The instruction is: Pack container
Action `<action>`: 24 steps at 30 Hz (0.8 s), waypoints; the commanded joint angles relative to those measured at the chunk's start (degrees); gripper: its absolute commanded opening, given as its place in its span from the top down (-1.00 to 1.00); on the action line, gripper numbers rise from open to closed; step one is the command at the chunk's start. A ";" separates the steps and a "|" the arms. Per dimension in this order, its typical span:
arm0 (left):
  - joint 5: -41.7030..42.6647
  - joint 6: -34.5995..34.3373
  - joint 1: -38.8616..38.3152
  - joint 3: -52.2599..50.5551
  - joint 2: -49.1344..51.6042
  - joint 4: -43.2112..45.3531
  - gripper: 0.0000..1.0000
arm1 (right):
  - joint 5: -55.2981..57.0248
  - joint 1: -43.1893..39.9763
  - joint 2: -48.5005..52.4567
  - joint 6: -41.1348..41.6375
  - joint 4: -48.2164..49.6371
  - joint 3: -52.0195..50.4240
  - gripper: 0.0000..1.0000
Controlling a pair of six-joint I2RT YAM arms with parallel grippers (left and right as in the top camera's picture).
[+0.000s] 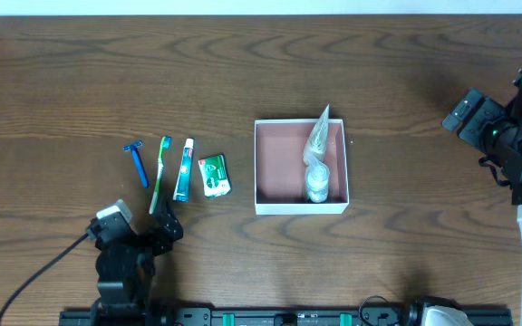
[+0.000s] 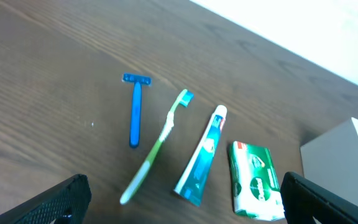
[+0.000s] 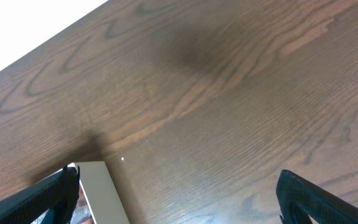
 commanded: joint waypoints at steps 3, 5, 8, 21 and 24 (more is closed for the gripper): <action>1.60 -0.92 -0.22 13.57 19.58 -4.59 -0.96 | -0.15 -0.28 0.02 1.03 -0.20 0.13 -0.98; 1.62 0.02 0.00 20.09 29.29 -7.32 -0.96 | -0.15 -0.28 0.02 1.03 -0.20 0.13 -0.99; 1.64 4.20 1.03 33.00 45.86 -11.80 -0.96 | -0.15 -0.28 0.02 1.03 -0.17 0.13 -0.98; 1.64 17.94 7.23 61.33 88.61 -16.31 -0.96 | -0.15 -0.28 0.02 1.03 -0.20 0.13 -0.99; 1.66 17.77 9.05 61.33 93.64 -16.87 -0.96 | -0.15 -0.28 0.02 1.03 -0.20 0.13 -0.98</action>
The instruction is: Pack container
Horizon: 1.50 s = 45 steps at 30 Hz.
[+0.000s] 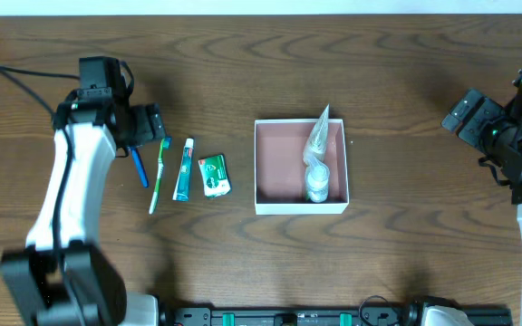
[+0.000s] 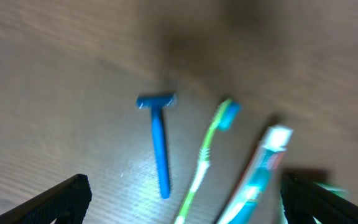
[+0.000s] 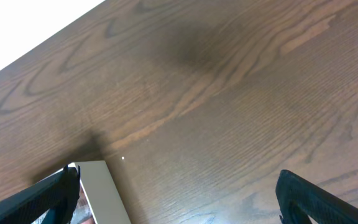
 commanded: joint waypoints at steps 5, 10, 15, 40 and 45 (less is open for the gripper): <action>1.49 1.84 3.74 0.22 8.33 0.26 -0.99 | -0.02 -0.28 -0.20 0.61 -0.09 0.15 -0.99; 1.92 1.86 4.17 0.22 11.98 1.81 -0.63 | -0.02 -0.28 -0.20 0.61 -0.09 0.15 -0.99; 1.95 1.81 4.15 -0.04 15.63 3.52 -0.54 | -0.02 -0.28 -0.20 0.61 -0.09 0.15 -0.98; 1.92 1.84 5.07 -0.28 21.86 6.40 0.30 | -0.02 -0.28 -0.20 0.61 -0.09 0.15 -0.98; 1.95 1.81 5.07 -0.28 21.86 6.08 0.74 | -0.02 -0.28 -0.20 0.61 -0.09 0.15 -0.98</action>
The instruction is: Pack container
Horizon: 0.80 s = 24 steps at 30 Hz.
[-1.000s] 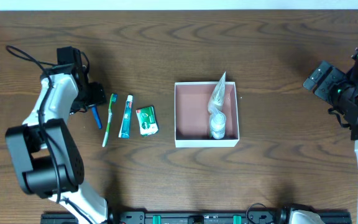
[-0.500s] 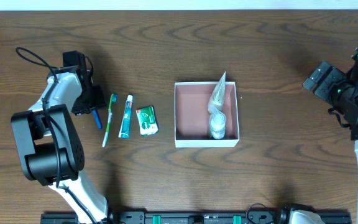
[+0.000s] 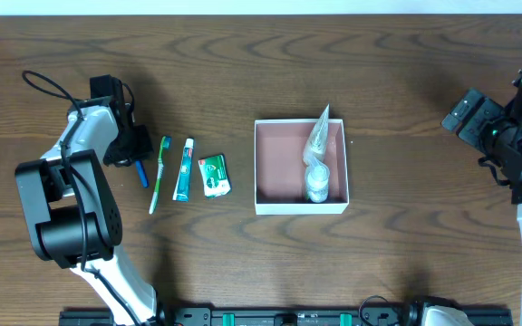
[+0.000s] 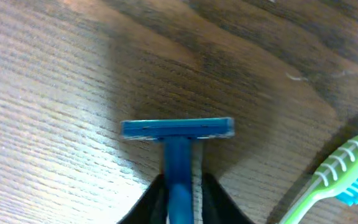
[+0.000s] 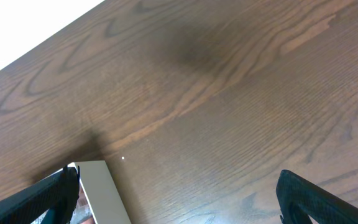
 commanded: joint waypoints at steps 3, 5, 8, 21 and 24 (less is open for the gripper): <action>-0.52 0.39 0.31 -0.28 2.12 -1.11 0.88 | -0.02 -0.28 -0.20 0.61 -0.07 0.15 -0.98; -0.42 0.39 0.28 -0.17 1.90 -1.51 0.88 | -0.02 -0.28 -0.20 0.61 -0.07 0.15 -0.99; -0.37 0.37 0.17 0.63 0.90 -3.06 0.88 | -0.02 -0.28 -0.20 0.61 -0.07 0.15 -0.98; 11.10 0.31 -16.76 8.74 -19.50 -12.57 0.88 | -0.02 -0.28 -0.20 0.61 -0.07 0.15 -0.99; 11.08 -3.28 -23.61 8.74 -22.16 -12.39 0.88 | -0.02 -0.28 -0.20 0.61 -0.07 0.15 -0.98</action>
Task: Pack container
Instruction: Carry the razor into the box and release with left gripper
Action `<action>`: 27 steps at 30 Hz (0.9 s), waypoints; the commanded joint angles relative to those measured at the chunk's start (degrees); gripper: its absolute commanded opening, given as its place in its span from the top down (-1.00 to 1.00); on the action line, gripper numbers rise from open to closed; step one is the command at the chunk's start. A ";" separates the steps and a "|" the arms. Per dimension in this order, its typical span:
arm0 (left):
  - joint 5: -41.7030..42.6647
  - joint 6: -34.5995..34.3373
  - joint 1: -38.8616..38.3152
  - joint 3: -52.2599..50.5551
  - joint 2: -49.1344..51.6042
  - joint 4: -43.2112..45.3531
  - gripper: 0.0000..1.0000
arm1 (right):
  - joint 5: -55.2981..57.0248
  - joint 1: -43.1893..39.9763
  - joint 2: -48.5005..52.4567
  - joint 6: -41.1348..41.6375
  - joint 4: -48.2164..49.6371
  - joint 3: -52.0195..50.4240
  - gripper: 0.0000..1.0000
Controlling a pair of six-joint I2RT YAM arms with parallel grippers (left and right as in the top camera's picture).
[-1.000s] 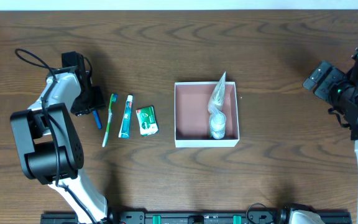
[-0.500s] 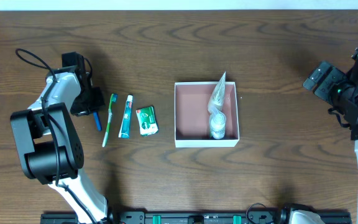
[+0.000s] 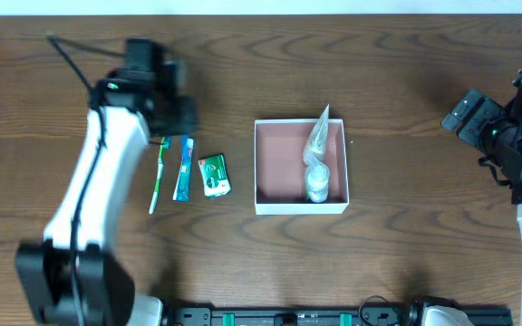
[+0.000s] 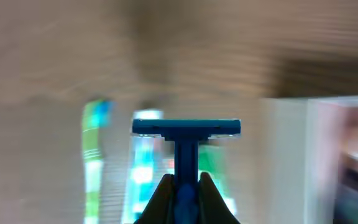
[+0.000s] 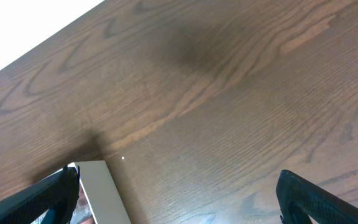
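My left gripper (image 4: 185, 193) is shut on the handle of a blue razor (image 4: 186, 134), whose head points away from the camera. In the overhead view the left gripper (image 3: 176, 112) hangs over the top ends of the toothbrush (image 3: 159, 177) and the toothpaste tube (image 3: 183, 169); the razor is hidden under it there. To their right stands the white box with a pink inside (image 3: 301, 207), with a clear bag of small items (image 3: 316, 156) lying in it. My right gripper (image 5: 179, 199) is open and empty at the far right (image 3: 468, 110).
A green packet (image 3: 214, 175) lies between the toothpaste and the box. The left wrist view is blurred; the box wall (image 4: 284, 155) shows at its right. A corner of the box (image 5: 101, 186) shows in the right wrist view.
My left gripper was shut on the razor as it lay on the table at the far left. Now it holds the razor off the table, farther right, over the toothbrush and toothpaste.
At first my left arm was low at the table's front with its gripper open, and the razor lay left of the toothbrush. Then the gripper was open over the razor, then shut on its handle. Now the razor is lifted. The right arm has stayed still.
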 commanded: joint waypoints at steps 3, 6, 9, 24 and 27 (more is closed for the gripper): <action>2.21 -6.05 -11.17 -0.26 -1.66 -0.22 0.88 | -0.02 -0.28 -0.20 0.61 -0.09 0.15 -0.99; 1.51 -8.90 -16.39 -1.73 -0.37 0.83 0.88 | -0.02 -0.28 -0.20 0.61 -0.09 0.15 -0.99; -3.21 -11.89 -20.15 -2.47 2.08 2.08 0.88 | -0.02 -0.28 -0.20 0.61 -0.09 0.15 -0.98; -4.28 -13.42 -25.88 -2.49 17.88 8.85 0.84 | -0.02 -0.28 -0.20 0.61 -0.09 0.15 -0.99; -4.28 -13.42 -25.94 -2.47 18.93 9.35 0.72 | -0.02 -0.28 -0.20 0.61 -0.09 0.15 -0.99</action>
